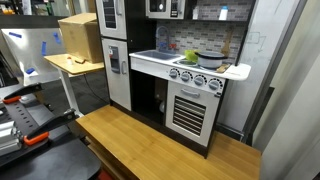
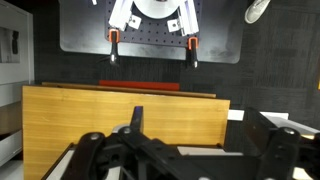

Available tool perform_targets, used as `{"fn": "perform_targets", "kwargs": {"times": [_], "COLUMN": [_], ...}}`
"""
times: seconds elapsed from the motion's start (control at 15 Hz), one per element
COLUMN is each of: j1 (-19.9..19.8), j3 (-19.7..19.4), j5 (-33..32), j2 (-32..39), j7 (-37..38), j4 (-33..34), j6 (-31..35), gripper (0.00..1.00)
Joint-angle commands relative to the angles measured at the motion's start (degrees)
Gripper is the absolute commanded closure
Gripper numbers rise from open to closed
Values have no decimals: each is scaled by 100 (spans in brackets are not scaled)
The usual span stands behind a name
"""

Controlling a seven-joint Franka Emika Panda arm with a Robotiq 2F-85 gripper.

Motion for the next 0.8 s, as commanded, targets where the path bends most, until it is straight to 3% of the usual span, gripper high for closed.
{"fn": "perform_targets", "kwargs": {"times": [0.0,0.4,0.73], "j1": [80,266,204], "j3": [20,35,76], "j5": [168,408,363], "j2": [451,1251,1146], "j7": [-101,-460,-297], "j4": [105,288,144], "j6": [901,2931,2791], "gripper": [0,0,0]}}
